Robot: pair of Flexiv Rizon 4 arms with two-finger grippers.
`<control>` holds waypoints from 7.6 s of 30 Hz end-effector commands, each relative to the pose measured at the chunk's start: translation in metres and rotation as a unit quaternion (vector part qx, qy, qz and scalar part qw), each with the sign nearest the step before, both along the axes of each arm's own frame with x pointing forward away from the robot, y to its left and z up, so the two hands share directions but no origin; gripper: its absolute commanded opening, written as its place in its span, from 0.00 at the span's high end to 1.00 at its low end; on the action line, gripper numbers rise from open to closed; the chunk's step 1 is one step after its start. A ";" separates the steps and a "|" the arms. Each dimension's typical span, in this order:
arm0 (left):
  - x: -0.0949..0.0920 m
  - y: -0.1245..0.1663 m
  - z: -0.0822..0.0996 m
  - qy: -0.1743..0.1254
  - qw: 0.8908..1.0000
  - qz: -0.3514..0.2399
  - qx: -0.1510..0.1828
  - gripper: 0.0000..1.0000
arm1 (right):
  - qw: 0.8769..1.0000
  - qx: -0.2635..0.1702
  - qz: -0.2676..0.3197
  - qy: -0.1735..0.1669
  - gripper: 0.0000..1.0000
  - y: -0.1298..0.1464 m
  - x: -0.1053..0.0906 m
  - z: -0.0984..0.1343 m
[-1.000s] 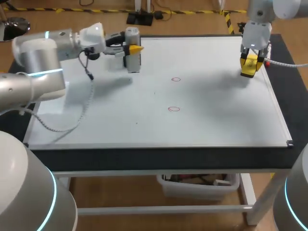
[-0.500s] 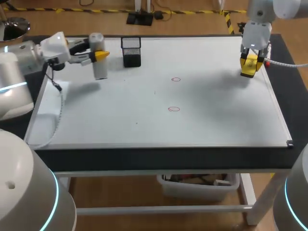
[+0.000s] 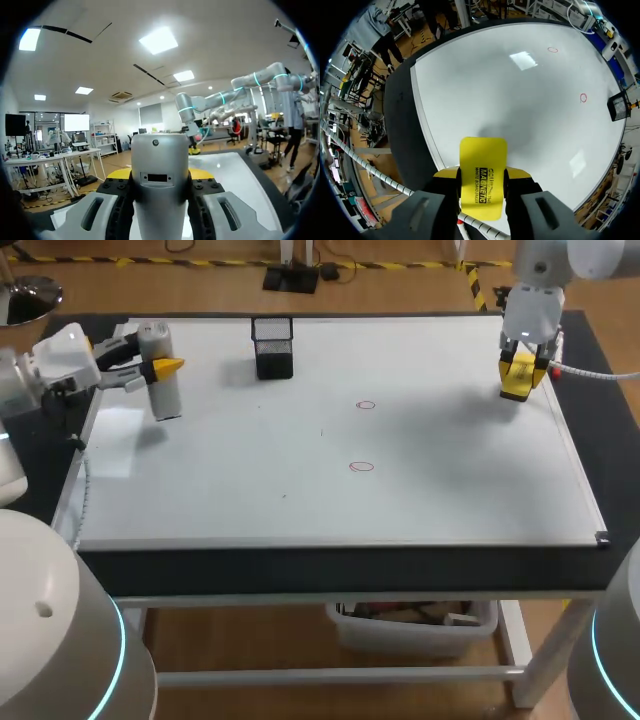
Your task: Pick up the inspection probe, press it on each red-marked spot on the whiteboard one by one, put down the probe, pick up the eraser, and wipe off all the red marks.
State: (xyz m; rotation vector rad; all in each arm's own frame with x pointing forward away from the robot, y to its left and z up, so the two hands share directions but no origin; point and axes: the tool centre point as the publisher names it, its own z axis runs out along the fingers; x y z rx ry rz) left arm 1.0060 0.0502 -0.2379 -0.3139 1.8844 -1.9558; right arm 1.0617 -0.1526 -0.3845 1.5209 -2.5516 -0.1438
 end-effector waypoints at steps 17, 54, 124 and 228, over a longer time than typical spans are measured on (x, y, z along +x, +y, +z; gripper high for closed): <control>-0.005 -0.001 0.002 -0.001 0.999 0.043 -0.004 1.00 | 0.968 -0.024 0.247 -0.028 1.00 0.148 -0.003 0.008; -0.005 -0.001 0.002 -0.001 0.999 0.043 -0.004 1.00 | 0.932 0.024 0.353 -0.076 1.00 0.307 -0.011 -0.021; -0.005 -0.001 0.002 -0.001 0.999 0.043 -0.004 1.00 | 0.987 -0.016 0.150 -0.055 1.00 0.063 0.032 0.006; -0.105 -0.348 -0.044 -0.017 0.950 -0.306 -0.055 1.00 | 0.989 -0.025 0.137 -0.054 1.00 0.051 0.032 0.010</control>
